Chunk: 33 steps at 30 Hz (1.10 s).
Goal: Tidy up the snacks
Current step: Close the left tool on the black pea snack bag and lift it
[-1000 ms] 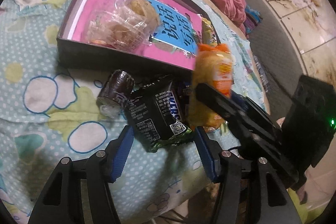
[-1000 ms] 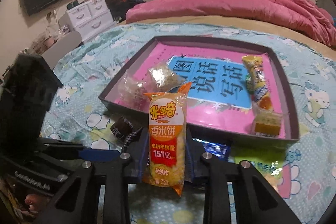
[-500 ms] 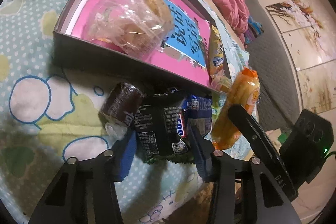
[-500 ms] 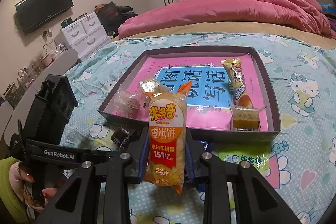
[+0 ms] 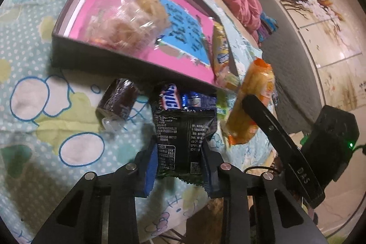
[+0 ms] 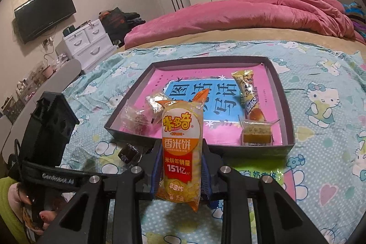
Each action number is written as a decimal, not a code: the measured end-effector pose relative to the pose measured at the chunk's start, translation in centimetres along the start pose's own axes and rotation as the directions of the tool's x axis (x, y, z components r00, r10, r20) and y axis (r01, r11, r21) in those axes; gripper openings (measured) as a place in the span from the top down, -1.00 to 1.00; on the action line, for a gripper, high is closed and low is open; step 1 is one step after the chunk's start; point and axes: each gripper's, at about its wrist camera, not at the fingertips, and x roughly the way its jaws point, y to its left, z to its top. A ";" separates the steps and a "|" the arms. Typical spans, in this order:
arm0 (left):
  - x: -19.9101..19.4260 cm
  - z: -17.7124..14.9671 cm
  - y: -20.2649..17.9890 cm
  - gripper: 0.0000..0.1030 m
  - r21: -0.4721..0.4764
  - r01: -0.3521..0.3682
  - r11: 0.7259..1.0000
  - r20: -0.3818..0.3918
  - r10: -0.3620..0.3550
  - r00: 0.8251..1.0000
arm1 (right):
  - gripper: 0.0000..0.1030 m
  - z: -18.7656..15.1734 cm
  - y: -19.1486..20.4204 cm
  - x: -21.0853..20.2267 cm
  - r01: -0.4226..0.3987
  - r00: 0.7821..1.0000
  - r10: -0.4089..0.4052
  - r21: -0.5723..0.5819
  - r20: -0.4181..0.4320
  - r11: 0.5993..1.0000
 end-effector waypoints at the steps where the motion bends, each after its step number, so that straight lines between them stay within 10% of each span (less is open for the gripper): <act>1: -0.3 0.0 -0.3 0.34 0.015 -0.004 1.000 0.011 0.003 1.000 | 0.42 0.0 0.0 -0.1 -0.001 1.000 0.001 0.002 0.001 1.000; 33: -7.1 2.4 -3.5 0.35 0.202 -0.171 0.964 0.292 0.107 0.950 | 0.42 1.2 -0.8 -1.0 0.014 0.997 -0.016 0.034 0.070 0.999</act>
